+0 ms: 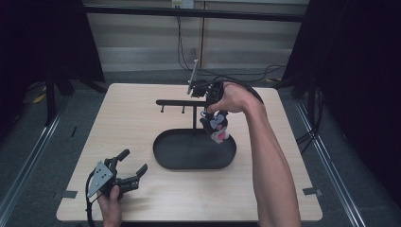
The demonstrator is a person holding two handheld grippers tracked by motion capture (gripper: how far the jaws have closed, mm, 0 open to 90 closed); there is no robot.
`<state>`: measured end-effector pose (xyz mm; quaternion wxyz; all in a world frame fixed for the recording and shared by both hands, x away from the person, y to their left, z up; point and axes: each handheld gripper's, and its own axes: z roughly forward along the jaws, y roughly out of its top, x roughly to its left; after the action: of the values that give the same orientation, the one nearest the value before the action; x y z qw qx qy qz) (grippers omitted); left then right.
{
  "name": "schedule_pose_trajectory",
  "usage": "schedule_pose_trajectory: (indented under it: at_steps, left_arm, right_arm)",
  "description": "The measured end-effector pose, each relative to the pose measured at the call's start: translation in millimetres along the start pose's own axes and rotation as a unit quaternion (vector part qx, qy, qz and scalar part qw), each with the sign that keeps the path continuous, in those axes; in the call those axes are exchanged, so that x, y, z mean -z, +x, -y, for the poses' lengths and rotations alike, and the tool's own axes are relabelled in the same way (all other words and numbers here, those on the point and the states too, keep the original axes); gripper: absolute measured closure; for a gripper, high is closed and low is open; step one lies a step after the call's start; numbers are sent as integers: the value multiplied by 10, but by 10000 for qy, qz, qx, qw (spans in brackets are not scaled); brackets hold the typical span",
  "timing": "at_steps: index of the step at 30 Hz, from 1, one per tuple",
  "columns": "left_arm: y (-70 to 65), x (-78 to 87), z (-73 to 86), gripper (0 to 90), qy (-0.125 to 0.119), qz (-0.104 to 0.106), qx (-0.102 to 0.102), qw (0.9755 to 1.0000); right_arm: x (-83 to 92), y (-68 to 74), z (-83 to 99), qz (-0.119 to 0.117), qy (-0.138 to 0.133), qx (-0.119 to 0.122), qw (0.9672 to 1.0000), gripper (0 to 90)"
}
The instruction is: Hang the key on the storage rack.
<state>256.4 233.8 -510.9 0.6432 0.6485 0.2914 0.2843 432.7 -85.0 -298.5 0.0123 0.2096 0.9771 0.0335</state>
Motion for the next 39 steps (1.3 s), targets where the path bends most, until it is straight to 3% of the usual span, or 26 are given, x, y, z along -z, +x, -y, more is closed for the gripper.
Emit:
schedule_pose_trajectory:
  at_steps: [7,21,27,37,39]
  left_arm:
    - [0,0,0,152,-2,-2,-4,10000]
    - [2,1,-1,152,5,17,-5,10000]
    - [1,1,-1,152,7,20,-1,10000]
    - [2,1,-1,152,4,16,-6,10000]
    - [2,1,-1,153,6,17,-8,10000]
  right_arm:
    - [-24,-52,2,21,87,-73,9999,875]
    - [-82,-155,15,38,-119,-333,9994,869]
    - [-144,-183,52,8,-60,-383,9992,871]
    - [-137,-124,94,-12,-168,-378,9991,843]
    - [-119,-98,107,-29,-316,-378,9988,817]
